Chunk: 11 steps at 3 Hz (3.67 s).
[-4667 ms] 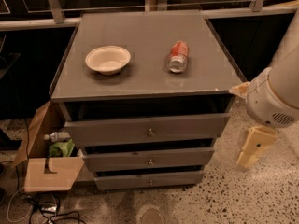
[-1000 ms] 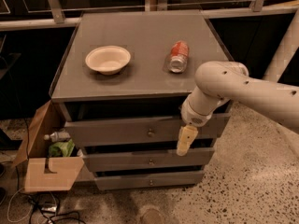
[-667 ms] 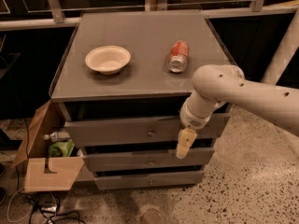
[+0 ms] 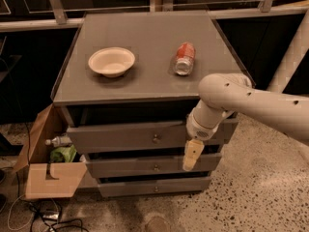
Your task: Open top drawer
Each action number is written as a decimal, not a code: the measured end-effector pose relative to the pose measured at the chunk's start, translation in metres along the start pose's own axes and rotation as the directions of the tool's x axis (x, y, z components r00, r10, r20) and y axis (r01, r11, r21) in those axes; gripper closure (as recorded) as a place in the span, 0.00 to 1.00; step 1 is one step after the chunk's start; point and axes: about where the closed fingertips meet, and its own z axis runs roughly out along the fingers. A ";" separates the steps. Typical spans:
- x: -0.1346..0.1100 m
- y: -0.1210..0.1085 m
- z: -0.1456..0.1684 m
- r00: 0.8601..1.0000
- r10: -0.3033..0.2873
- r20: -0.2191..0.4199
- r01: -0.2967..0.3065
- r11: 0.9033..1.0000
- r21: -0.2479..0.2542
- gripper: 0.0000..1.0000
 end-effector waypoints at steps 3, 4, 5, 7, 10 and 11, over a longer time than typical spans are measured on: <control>0.004 0.012 -0.009 1.000 0.017 -0.001 -0.017 1.000 -0.006 0.00; 0.008 0.023 -0.013 0.999 0.033 -0.004 -0.033 0.999 -0.013 0.00; 0.016 0.044 -0.020 0.998 0.059 -0.011 -0.060 0.998 -0.025 0.00; 0.023 0.064 -0.029 0.996 0.083 -0.017 -0.084 0.996 -0.040 0.00; 0.012 0.046 -0.027 0.998 0.066 -0.001 -0.066 0.997 -0.026 0.00; 0.021 0.045 0.007 0.996 0.082 -0.033 -0.084 0.994 -0.069 0.00</control>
Offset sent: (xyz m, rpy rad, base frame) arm -0.1960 -0.0452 0.0600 0.0087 0.1208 -0.2020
